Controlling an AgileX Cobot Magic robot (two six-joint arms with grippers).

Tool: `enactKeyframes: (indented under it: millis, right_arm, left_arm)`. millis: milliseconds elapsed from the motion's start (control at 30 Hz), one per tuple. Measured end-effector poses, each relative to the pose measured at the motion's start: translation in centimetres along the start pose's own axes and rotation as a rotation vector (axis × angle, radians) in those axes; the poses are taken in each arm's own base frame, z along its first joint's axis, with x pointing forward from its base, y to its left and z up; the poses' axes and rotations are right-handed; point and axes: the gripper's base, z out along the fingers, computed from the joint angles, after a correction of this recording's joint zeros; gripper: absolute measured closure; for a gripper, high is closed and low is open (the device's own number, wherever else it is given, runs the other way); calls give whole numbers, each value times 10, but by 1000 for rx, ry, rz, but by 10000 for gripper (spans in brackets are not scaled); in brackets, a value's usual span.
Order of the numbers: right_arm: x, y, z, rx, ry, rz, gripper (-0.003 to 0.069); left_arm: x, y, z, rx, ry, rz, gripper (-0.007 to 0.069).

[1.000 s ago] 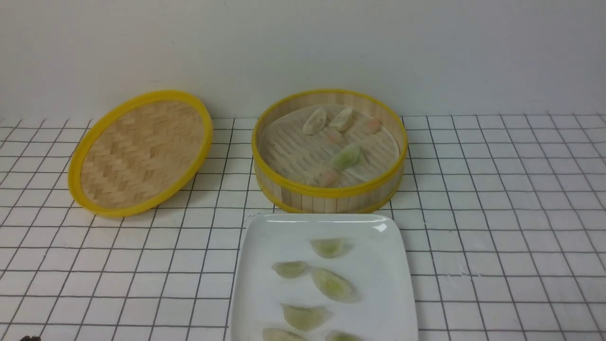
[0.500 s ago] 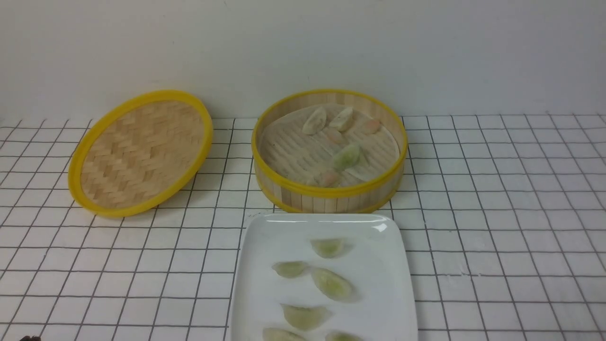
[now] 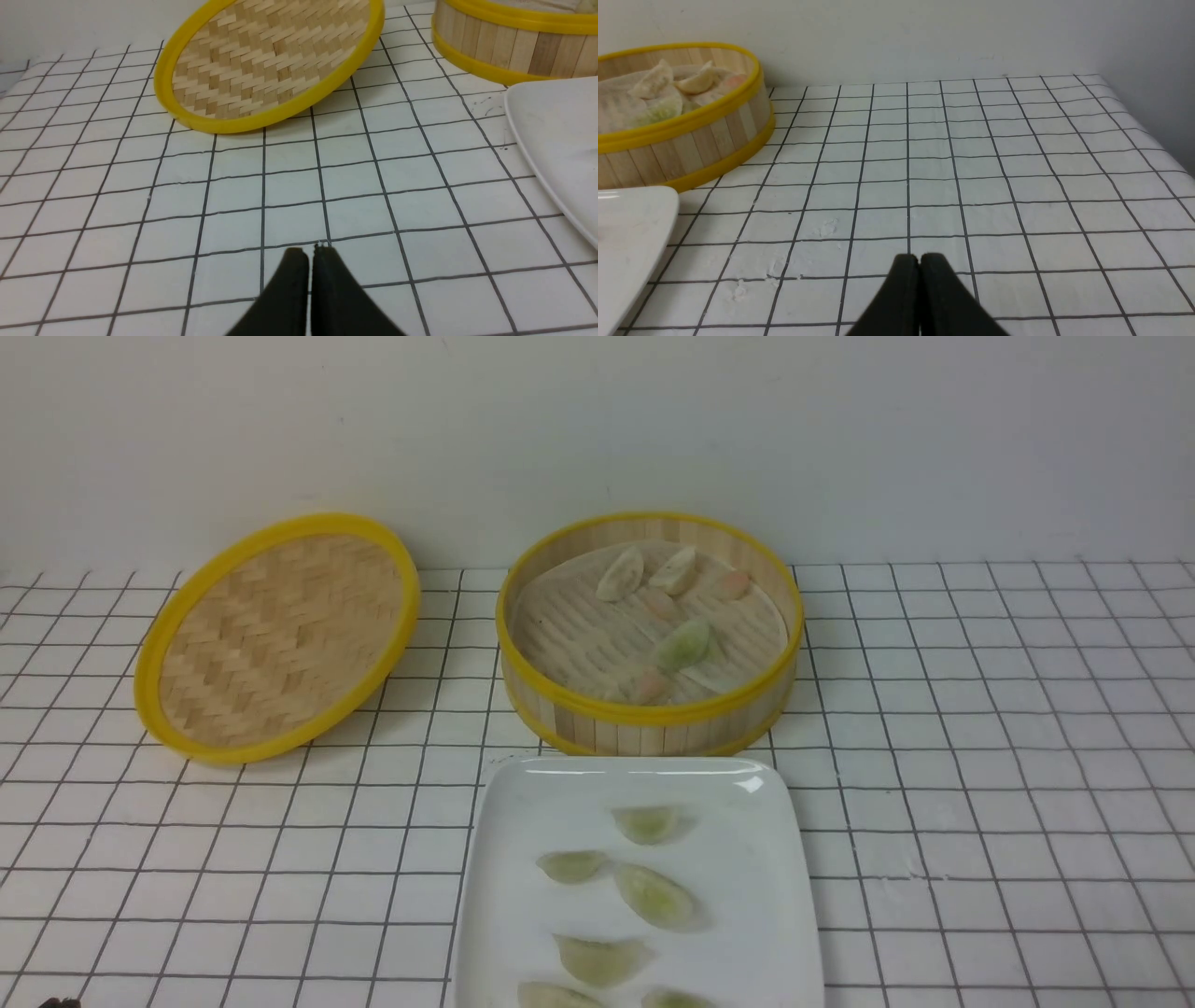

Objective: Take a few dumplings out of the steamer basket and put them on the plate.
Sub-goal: Use the right arm to grab a dumpling from inside the steamer

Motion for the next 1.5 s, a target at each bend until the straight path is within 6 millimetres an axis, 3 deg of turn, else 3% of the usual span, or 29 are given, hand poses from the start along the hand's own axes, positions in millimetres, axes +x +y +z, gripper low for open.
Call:
enactKeyframes:
  millis: [333,533,600,700,967,1067,1167,1200,1233,1267,1333,1367,1433,1500]
  right_arm:
    - [-2,1,1,-11,-42,11,673]
    - [-13,5,-1,-75,-158,275,673]
    - [-21,6,-2,-123,-238,475,673]
    - [-26,5,-4,-150,-287,583,673]
    - [-31,4,-6,-175,-346,657,673]
    - [-48,7,-13,-220,-343,727,673]
    - [-89,13,-28,-262,-305,673,673]
    - [-113,16,-37,-269,-268,596,673]
    - [-117,17,-35,-268,-246,578,673]
    - [-149,23,-33,-262,-106,447,673]
    - [-167,29,-24,-258,19,357,673]
    - [-180,36,-14,-257,133,283,673]
    - [-194,46,4,-256,295,181,673]
    - [-202,55,24,-250,435,92,673]
  left_arm:
    - [-4,1,0,-8,-52,2,631]
    - [-21,-1,-2,47,-232,-349,631]
    - [-29,2,-5,69,-323,-529,631]
    - [-35,5,-7,69,-406,-629,631]
    - [-52,21,-19,19,-683,-808,631]
    - [-75,22,-30,41,-734,-811,631]
    - [-102,18,-27,52,-621,-748,631]
    - [-115,15,-22,58,-547,-707,631]
    - [-124,14,-22,62,-528,-684,631]
    - [-155,9,-2,82,-357,-596,631]
    - [-172,5,15,108,-228,-542,631]
    - [-192,1,38,138,-100,-494,631]
    - [-210,-7,72,205,105,-426,631]
    - [-216,-15,103,292,334,-375,631]
